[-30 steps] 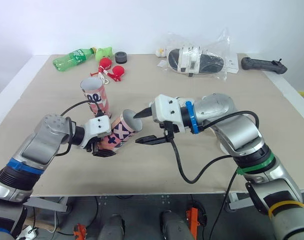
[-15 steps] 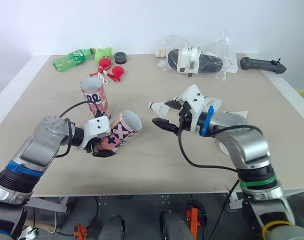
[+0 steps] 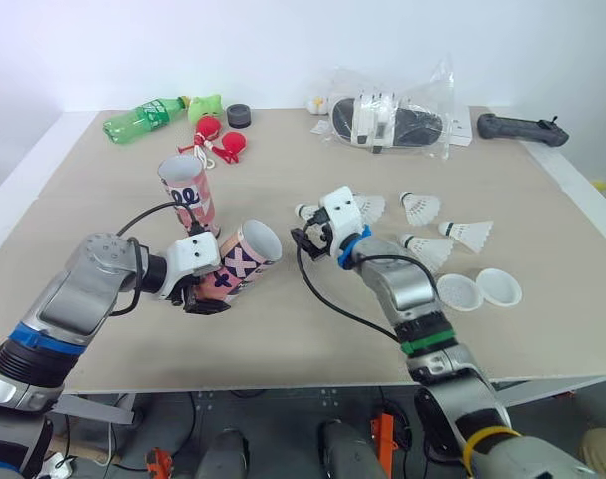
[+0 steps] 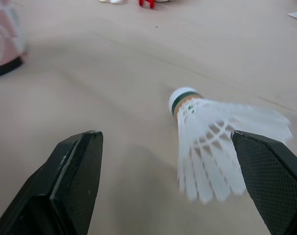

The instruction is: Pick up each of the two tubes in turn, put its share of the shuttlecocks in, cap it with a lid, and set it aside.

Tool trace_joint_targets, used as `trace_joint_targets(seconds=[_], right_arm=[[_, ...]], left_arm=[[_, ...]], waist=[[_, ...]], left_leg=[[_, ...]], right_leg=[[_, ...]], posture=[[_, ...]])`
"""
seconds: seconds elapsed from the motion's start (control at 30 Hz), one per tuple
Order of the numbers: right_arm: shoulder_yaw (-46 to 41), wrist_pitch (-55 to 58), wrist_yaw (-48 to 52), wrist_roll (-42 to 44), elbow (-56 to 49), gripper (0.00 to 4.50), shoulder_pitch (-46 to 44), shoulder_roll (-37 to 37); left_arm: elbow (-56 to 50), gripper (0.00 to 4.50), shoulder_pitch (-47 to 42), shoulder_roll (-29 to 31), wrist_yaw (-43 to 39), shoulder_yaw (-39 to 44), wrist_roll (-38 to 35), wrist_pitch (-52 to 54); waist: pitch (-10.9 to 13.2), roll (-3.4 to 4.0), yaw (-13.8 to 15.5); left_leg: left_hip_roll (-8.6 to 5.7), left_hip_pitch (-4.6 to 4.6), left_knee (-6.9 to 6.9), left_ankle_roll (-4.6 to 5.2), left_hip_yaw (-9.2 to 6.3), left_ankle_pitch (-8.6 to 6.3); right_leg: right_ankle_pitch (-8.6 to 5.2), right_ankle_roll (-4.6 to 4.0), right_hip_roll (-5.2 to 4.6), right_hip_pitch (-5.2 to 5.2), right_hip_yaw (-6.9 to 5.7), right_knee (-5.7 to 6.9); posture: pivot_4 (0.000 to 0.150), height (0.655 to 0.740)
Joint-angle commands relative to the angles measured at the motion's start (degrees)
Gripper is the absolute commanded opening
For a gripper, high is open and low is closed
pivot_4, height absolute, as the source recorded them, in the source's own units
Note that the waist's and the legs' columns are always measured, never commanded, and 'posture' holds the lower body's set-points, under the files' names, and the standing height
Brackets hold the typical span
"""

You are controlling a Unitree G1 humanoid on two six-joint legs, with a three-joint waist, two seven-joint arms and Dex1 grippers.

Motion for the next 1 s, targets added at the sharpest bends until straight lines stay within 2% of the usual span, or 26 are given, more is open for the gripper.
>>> trace_joint_targets(seconds=[0.03, 0.07, 0.23, 0.27, 0.3, 0.5, 0.57, 0.73, 0.87, 1.0], right_arm=[[-1.55, -4.48, -1.49, -0.80, 5.48, 3.70, -3.49, 1.16], [-1.73, -5.06, -1.58, -0.82, 6.83, 3.32, -4.04, 1.38], [-2.43, -7.76, -1.89, -1.20, 9.87, 0.70, -4.94, 1.29], [-2.46, -9.02, -1.07, -1.01, 9.15, 0.28, -4.65, 1.03], [-2.67, -9.70, -0.02, -0.56, 7.87, 0.08, -4.28, 0.74], [-2.34, -12.51, 19.00, 6.53, -10.98, 0.08, -0.22, -5.98], [-3.61, -8.25, 27.72, 12.87, -20.13, 0.08, -0.36, -10.71], [-2.89, 1.82, 41.78, 21.23, -33.07, 0.08, -3.66, -22.74], [0.41, 5.04, 47.26, 21.23, -37.37, 0.08, -5.44, -28.75], [4.10, 4.36, 48.28, 18.25, -39.27, 0.08, -5.60, -30.16]], left_arm=[[-0.34, 3.66, 1.49, -0.70, -0.25, -2.64, -0.05, 0.69], [-0.41, 3.66, 1.54, -0.72, -0.18, -2.60, -0.04, 0.72], [-0.74, 3.66, 1.70, -0.76, 0.11, -2.28, 0.01, 0.89], [-0.80, 3.66, 1.78, -0.78, 0.16, -2.24, 0.00, 0.89], [-0.89, 3.66, 1.85, -0.80, 0.21, -2.23, -0.02, 0.91], [-1.63, 3.66, 2.17, -0.87, 0.40, -2.35, -0.07, 1.20], [-1.83, 3.66, 2.53, -0.65, 0.19, -2.49, -0.05, 0.99], [-1.48, 3.66, 2.21, -0.85, 0.12, -2.90, 0.06, 0.69], [-1.20, 3.66, 1.94, -1.26, 0.29, -3.08, 0.14, 0.65], [-1.06, 3.66, 1.83, -1.55, 0.38, -3.11, 0.13, 0.69]], waist=[[0.00, 0.00, -0.01], [0.00, 0.00, -0.01], [0.00, 0.01, -0.01], [0.00, 0.01, -0.02], [0.01, 0.01, -0.04], [0.04, 0.07, 0.06], [0.08, 0.15, 0.12], [0.08, 0.20, 0.10], [0.06, 0.26, 0.17], [0.06, 0.26, 0.19]], left_leg=[[0.00, 0.00, 0.00, 0.00, 0.00, 0.00], [0.00, -0.01, -0.01, 0.00, 0.00, 0.00], [0.00, -0.01, -0.04, 0.00, 0.00, 0.00], [0.00, -0.01, -0.04, 0.00, -0.01, 0.00], [0.00, -0.01, -0.04, 0.00, -0.01, 0.00], [-0.02, -0.06, -0.05, 0.00, -0.01, 0.00], [-0.02, -0.03, -0.05, 0.00, -0.01, 0.00], [-0.02, 0.00, -0.05, 0.00, -0.02, 0.00], [-0.01, 0.02, -0.05, 0.00, -0.01, -0.01], [-0.02, 0.01, -0.04, 0.00, 0.00, -0.01]], right_leg=[[-0.01, 0.01, 0.00, 0.00, 0.00, 0.00], [-0.01, 0.01, 0.00, 0.00, 0.00, -0.01], [-0.02, 0.02, 0.00, -0.01, 0.00, 0.00], [-0.02, 0.02, 0.00, -0.01, 0.00, 0.00], [-0.02, 0.02, 0.00, -0.01, 0.00, 0.00], [-0.06, 0.08, -0.02, 0.00, 0.00, -0.03], [-0.06, 0.08, -0.02, 0.01, 0.00, -0.03], [-0.07, 0.06, -0.01, 0.02, 0.00, -0.03], [-0.14, -0.06, -0.01, 0.02, 0.00, -0.03], [-0.23, -0.21, -0.02, 0.02, 0.00, -0.03]], posture=[[0.150, 0.7400], [0.150, 0.7400], [0.150, 0.7400], [0.150, 0.7400], [0.150, 0.7400], [0.150, 0.7400], [0.150, 0.7400], [0.150, 0.7400], [0.150, 0.7400], [0.150, 0.7400]])
